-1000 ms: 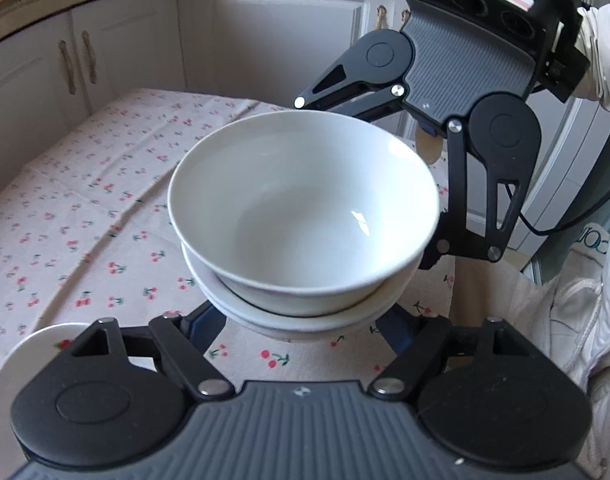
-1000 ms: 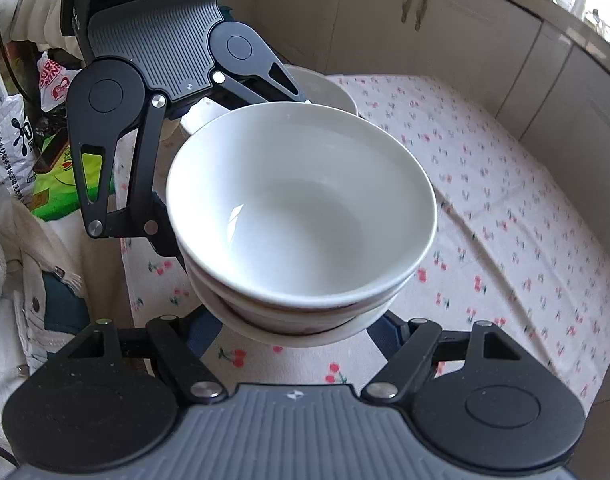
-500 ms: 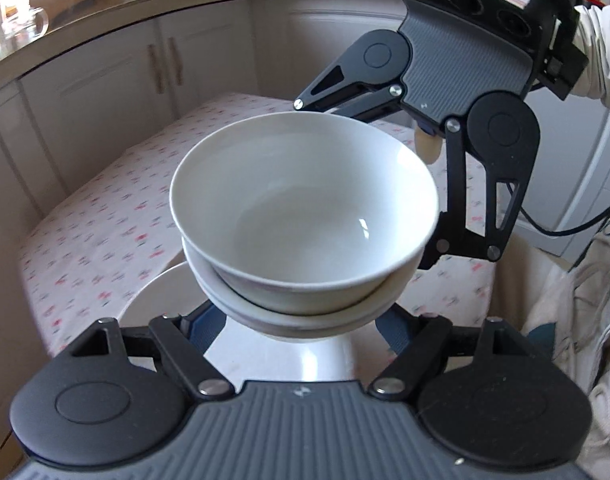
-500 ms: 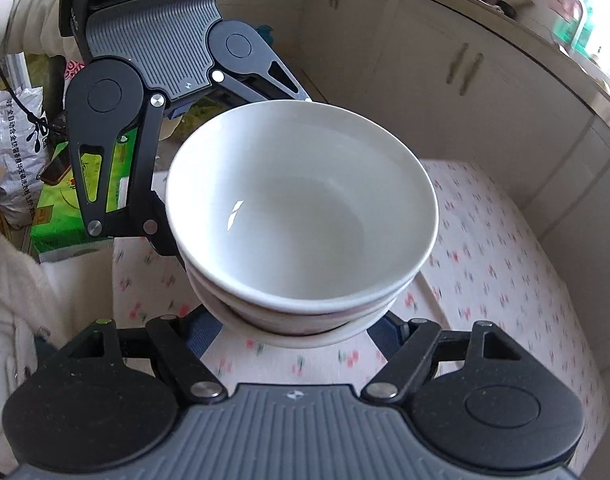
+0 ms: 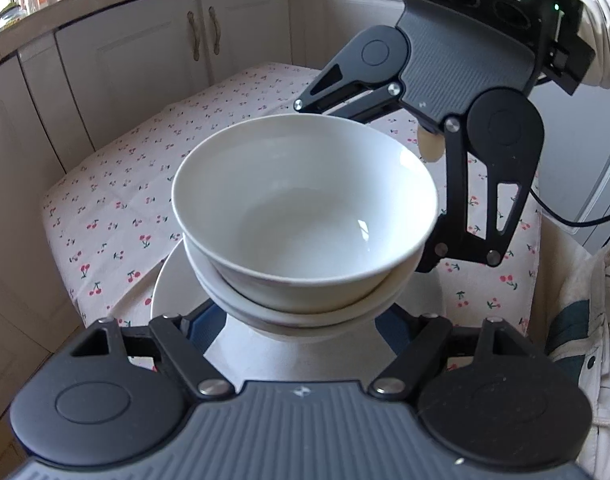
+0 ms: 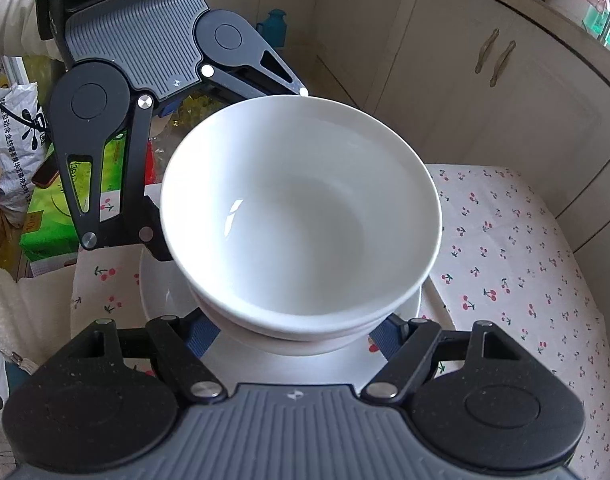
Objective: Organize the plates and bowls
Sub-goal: 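Lift and carry the bowl stack over the plate stack with both tools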
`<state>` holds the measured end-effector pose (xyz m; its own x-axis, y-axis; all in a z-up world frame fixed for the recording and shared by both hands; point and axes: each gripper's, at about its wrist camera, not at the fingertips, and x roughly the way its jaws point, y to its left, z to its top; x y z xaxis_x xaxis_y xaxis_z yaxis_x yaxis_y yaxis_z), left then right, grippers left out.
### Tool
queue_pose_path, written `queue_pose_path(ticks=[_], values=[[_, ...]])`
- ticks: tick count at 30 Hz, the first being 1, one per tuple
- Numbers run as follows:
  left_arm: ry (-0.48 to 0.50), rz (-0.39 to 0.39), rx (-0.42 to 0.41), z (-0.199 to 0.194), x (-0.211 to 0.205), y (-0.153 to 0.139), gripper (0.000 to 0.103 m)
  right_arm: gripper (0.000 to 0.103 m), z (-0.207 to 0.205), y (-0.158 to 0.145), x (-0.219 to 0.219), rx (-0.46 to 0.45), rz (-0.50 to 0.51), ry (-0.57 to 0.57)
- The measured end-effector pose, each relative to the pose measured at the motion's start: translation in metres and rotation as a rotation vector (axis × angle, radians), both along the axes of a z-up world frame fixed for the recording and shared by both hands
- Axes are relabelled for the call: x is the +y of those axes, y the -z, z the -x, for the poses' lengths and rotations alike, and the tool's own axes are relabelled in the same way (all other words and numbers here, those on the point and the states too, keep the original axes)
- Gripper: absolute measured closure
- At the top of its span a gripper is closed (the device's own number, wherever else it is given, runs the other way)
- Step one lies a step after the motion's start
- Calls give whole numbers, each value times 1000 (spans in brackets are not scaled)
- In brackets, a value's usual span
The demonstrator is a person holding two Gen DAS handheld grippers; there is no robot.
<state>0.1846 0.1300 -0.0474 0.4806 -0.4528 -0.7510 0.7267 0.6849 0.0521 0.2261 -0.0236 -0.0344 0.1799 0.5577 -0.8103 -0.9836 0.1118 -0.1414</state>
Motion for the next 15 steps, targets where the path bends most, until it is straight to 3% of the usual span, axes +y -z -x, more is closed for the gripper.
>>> queue_pose_path(ticks=[15], values=[[-6,17,10,-7,3,10,22,21,-4,4,10,14,14,10]])
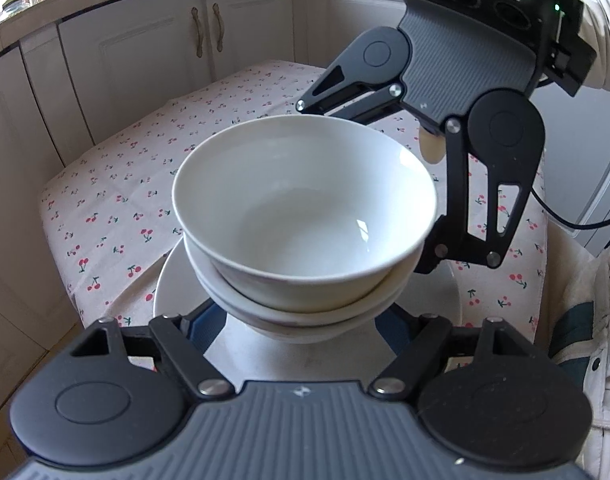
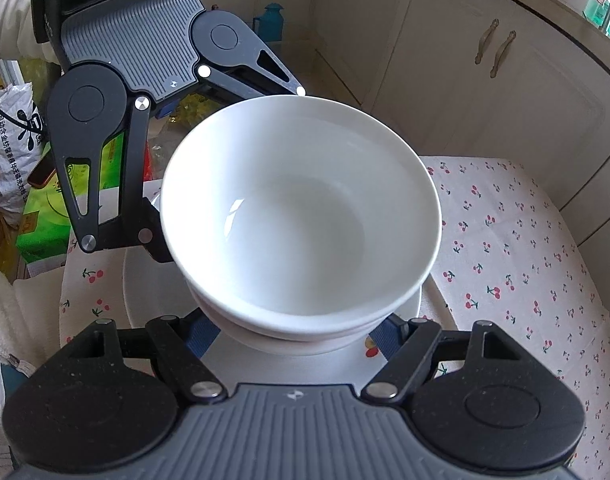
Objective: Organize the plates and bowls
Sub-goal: 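Lift and carry the bowl stack over the plate stack with both tools, then lower the bowl stack onto the plates and open both tools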
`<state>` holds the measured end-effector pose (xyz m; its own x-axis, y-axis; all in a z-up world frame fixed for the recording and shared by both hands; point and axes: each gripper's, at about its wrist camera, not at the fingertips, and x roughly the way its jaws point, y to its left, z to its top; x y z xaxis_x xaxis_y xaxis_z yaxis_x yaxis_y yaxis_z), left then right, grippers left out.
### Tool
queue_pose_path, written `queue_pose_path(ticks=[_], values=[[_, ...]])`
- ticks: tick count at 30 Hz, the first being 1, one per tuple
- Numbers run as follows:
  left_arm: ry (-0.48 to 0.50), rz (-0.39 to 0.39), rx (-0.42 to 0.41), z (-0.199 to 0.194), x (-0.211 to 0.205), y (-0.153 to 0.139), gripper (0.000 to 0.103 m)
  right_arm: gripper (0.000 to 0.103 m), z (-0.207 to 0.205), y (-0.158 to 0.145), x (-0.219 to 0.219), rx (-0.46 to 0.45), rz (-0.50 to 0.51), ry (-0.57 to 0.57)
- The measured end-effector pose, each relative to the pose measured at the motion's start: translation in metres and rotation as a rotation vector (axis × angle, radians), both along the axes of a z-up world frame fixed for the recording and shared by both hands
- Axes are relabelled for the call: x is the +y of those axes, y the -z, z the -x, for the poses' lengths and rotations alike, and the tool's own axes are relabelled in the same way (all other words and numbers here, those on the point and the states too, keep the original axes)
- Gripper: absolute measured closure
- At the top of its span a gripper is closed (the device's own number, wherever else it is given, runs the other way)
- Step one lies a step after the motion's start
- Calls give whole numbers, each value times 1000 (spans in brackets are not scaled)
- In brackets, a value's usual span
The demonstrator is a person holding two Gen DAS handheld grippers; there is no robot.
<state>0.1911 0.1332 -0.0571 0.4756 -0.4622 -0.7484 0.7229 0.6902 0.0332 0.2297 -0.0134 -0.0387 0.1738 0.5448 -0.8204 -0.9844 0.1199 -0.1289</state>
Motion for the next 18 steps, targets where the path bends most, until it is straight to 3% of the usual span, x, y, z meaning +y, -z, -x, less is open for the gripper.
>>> queue_pose_path(ticks=[18], values=[[-39,54,21,-1,6,3,22,21,0,1,-2,1,-8,24]])
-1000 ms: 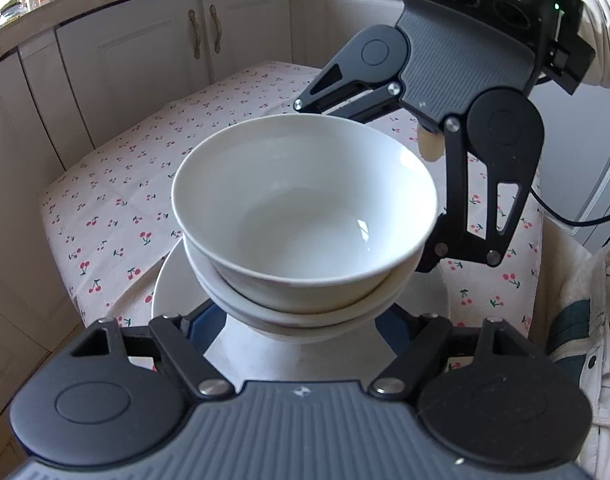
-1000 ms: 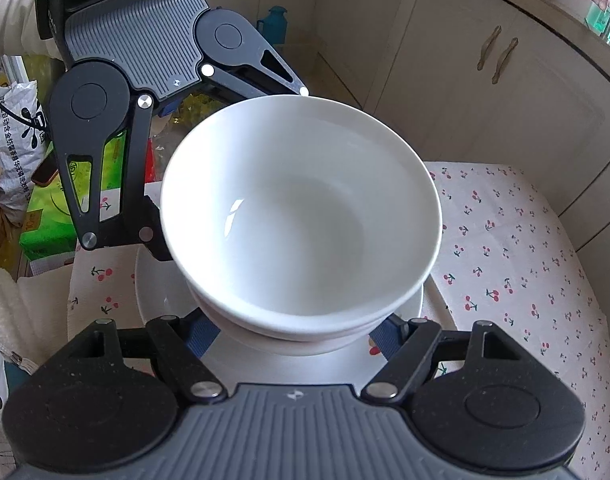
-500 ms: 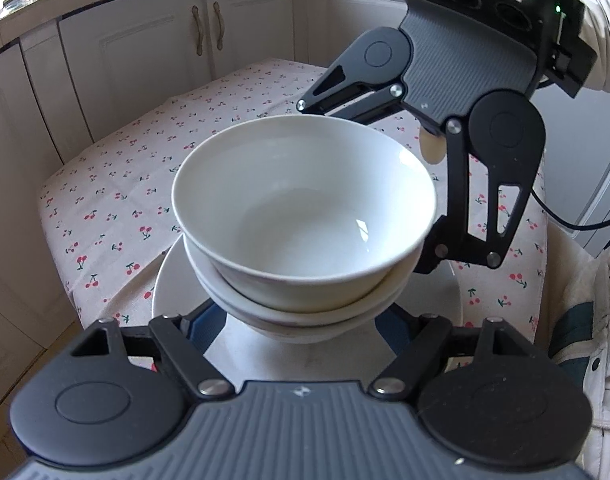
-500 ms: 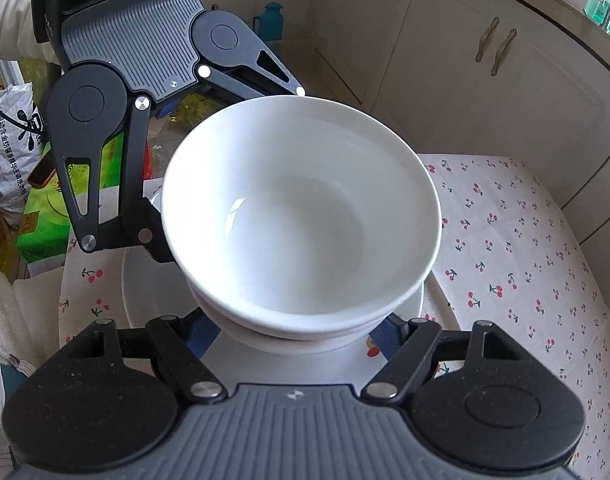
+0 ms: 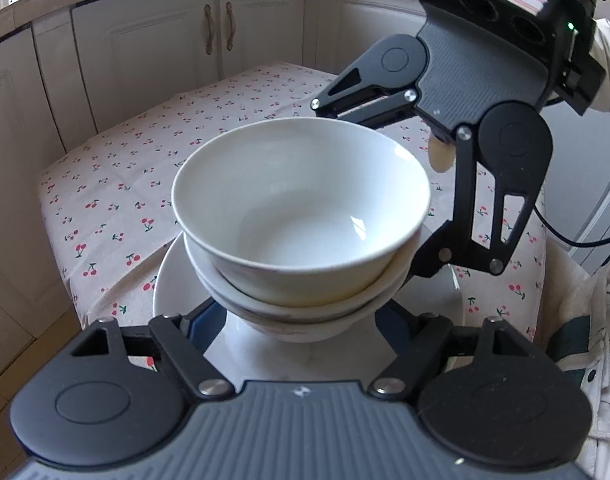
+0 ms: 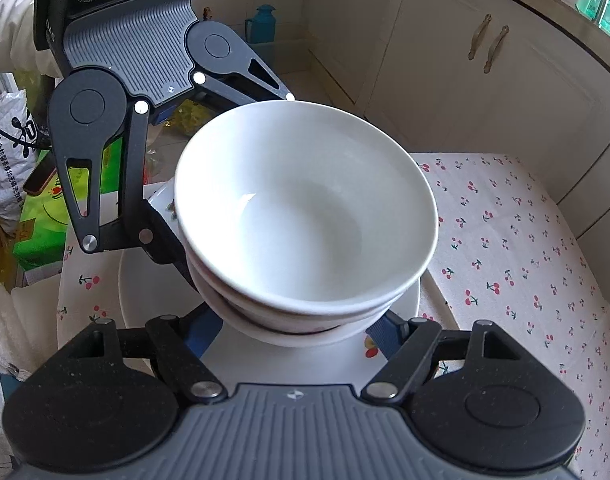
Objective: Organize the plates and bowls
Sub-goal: 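Lower the bowl stack onto the plates and open both tools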
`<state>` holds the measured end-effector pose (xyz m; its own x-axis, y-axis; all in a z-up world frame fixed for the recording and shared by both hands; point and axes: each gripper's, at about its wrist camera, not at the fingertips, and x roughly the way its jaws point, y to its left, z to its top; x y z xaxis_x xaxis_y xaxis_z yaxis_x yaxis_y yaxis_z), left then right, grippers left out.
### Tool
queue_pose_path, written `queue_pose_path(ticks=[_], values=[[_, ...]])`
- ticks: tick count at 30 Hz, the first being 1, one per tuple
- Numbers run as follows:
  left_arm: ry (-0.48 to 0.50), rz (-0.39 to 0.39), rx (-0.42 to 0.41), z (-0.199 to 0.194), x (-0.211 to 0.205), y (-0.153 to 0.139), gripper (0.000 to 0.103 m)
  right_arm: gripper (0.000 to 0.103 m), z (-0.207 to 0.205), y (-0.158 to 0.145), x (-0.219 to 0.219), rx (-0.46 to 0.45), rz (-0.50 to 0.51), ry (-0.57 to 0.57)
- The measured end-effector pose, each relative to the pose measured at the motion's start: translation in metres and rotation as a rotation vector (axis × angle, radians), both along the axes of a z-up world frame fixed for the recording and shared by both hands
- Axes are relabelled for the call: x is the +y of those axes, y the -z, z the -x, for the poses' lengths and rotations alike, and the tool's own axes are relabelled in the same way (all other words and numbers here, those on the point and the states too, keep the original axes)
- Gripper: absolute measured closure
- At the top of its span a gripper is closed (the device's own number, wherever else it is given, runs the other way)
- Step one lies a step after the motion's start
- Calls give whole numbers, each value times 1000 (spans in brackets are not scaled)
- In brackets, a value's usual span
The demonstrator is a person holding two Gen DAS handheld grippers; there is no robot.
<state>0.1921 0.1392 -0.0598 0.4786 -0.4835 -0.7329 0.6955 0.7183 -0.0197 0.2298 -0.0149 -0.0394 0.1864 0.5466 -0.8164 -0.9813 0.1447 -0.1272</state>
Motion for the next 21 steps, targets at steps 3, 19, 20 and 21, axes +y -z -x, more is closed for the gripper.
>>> queue_pose_path(ticks=[3,19,20,21], values=[[-7,-9,-19,4,-1,0,17,20,3,-1,-1,-8,-2,11],[-260,42,-179,78,-3,-32,1,0,39,-26,-36,-13,-69,289],[-290,56,-200,85,-4,-35,1,0,44,-27,-40,-10,-69,327],[-320,69,-226,94,-6,-38,1,0,48,-28,-44,-12,-70,366]])
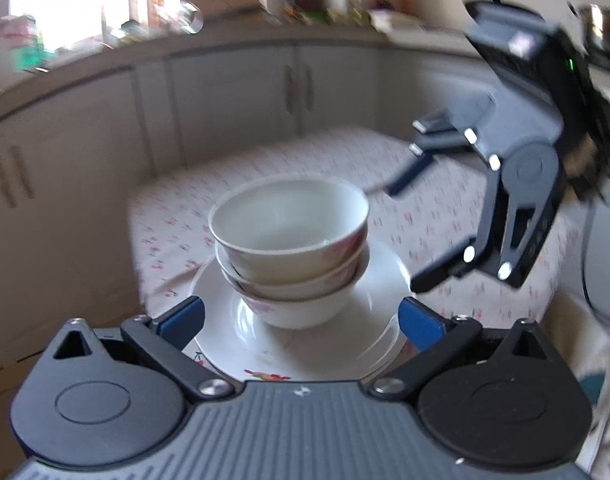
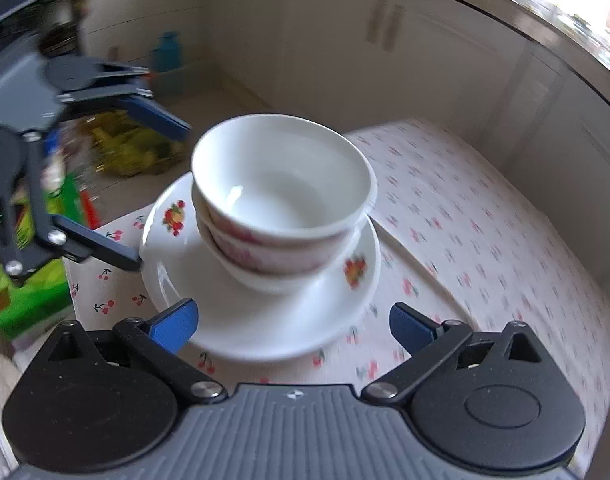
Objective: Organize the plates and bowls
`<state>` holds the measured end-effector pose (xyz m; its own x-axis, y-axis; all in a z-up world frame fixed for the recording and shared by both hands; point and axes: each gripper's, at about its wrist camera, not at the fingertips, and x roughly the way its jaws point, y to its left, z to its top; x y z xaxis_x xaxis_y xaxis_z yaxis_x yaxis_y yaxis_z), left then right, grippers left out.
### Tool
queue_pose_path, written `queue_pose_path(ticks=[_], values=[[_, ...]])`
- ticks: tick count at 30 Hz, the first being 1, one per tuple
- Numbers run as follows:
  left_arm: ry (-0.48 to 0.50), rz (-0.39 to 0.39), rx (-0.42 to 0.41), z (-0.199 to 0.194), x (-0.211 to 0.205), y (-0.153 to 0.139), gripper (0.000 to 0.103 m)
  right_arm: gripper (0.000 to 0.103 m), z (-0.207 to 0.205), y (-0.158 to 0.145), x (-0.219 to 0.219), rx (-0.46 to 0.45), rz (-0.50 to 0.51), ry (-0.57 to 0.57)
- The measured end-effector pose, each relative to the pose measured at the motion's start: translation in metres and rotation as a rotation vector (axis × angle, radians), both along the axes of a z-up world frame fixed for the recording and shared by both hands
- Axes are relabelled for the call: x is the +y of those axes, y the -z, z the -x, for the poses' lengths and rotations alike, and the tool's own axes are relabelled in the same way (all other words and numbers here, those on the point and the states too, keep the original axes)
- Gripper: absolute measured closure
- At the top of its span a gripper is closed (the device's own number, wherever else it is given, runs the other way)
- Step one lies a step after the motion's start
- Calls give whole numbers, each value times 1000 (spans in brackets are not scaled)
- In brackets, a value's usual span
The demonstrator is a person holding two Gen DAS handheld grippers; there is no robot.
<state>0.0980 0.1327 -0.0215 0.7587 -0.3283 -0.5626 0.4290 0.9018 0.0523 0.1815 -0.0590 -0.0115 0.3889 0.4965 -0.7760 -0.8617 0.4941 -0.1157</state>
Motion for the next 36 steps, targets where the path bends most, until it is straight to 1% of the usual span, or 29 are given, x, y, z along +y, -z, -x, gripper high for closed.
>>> queue_pose_path(ticks=[4,5,8,11,13,14,16,17,18,22,27,32,36], values=[[-130,32,-79,26,-14,-11,1,0,22,-2,-20,-8,-12,165],[-173,37,-86,32,-19,-14,1,0,27,-2,-23,-11,-9,209],[-310,20,-71,43,-37,-20,1,0,43,-1,-38,0,-18,386],[-435,-27,-30,52,-58,-22,1,0,56,2,-57,26,-63,546],[-480,-55,-8,57,-68,-22,1,0,67,2,-69,47,-111,622],[-497,-57,6,59,-74,-23,1,0,74,1,-76,61,-143,655],[-512,-28,26,66,-80,-23,1,0,86,1,-84,70,-176,695],[-512,-10,28,70,-82,-24,1,0,92,1,-86,60,-180,714],[-516,7,26,73,-84,-26,1,0,97,1,-88,41,-177,730],[-551,29,32,82,-90,-28,1,0,115,1,-94,-18,-172,776],[-579,27,21,88,-97,-31,1,0,129,-8,-100,-71,-200,780],[-595,5,2,91,-103,-36,1,0,133,-13,-102,-84,-232,777],[-598,10,-4,91,-104,-38,1,0,135,-15,-104,-95,-245,783]])
